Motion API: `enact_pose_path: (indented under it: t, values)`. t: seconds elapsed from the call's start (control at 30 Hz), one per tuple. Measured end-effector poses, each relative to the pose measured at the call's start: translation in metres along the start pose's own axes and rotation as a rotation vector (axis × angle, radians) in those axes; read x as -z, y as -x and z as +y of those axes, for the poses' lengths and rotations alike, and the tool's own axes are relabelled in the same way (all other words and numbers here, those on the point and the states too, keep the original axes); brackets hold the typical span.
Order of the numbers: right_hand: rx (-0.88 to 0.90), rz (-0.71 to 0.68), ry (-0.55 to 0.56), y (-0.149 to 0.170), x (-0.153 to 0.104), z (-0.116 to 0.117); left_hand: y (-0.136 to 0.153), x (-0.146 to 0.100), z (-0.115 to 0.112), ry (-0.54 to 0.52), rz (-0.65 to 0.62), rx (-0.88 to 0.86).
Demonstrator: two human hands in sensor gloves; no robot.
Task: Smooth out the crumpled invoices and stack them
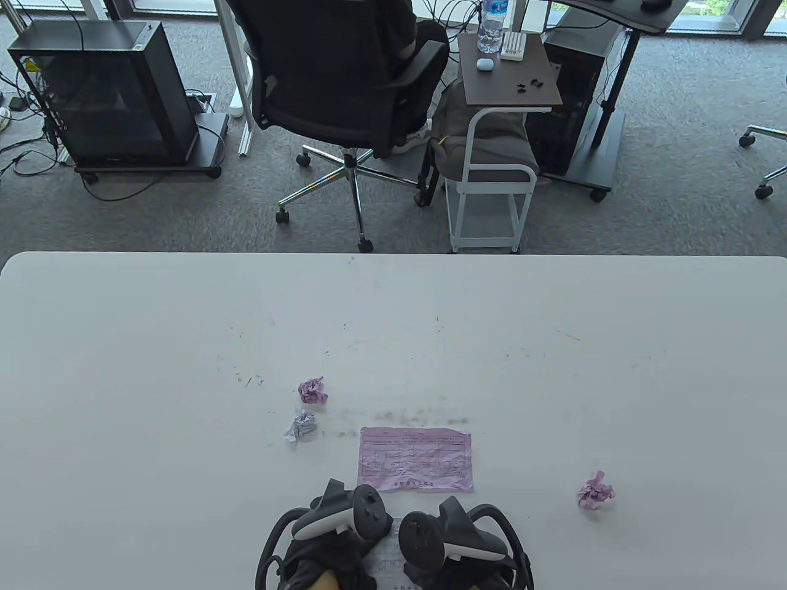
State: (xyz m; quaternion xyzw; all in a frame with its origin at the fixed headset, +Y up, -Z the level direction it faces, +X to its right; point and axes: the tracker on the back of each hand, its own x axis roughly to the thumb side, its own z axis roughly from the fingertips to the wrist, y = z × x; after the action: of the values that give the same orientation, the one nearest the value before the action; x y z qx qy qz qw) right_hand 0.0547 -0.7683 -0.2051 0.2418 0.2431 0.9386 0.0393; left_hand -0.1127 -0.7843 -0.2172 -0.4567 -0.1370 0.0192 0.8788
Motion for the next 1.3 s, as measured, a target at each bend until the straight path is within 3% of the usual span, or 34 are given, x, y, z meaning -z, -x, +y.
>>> enact_pose_path:
  t: [0.4, 0.53, 0.67, 0.77, 0.9, 1.03, 1.17, 1.3]
  values:
    - [0.043, 0.263, 0.013, 0.034, -0.01, -0.008, 0.006, 0.0, -0.004, 0.02, 0.011, -0.054]
    - [0.135, 0.22, 0.019, 0.046, -0.013, -0.008, 0.007, 0.0, -0.004, 0.019, -0.001, -0.065]
    - [0.17, 0.167, 0.134, 0.058, -0.02, -0.016, 0.009, 0.001, -0.004, 0.019, -0.015, -0.09]
    - [0.207, 0.014, 0.194, 0.048, -0.021, -0.018, 0.009, 0.002, -0.005, 0.014, -0.02, -0.099]
    - [0.19, -0.226, 0.136, 0.011, -0.016, -0.015, 0.01, 0.002, -0.005, 0.007, -0.035, -0.107]
    - [0.073, -0.395, -0.003, -0.03, -0.01, -0.002, 0.011, 0.002, -0.005, 0.004, -0.037, -0.108]
    - [-0.079, -0.353, -0.138, -0.042, -0.004, 0.008, 0.011, 0.002, -0.005, 0.009, -0.034, -0.102]
    - [0.008, -0.272, -0.171, -0.034, -0.002, 0.005, 0.01, 0.002, -0.004, 0.013, -0.029, -0.099]
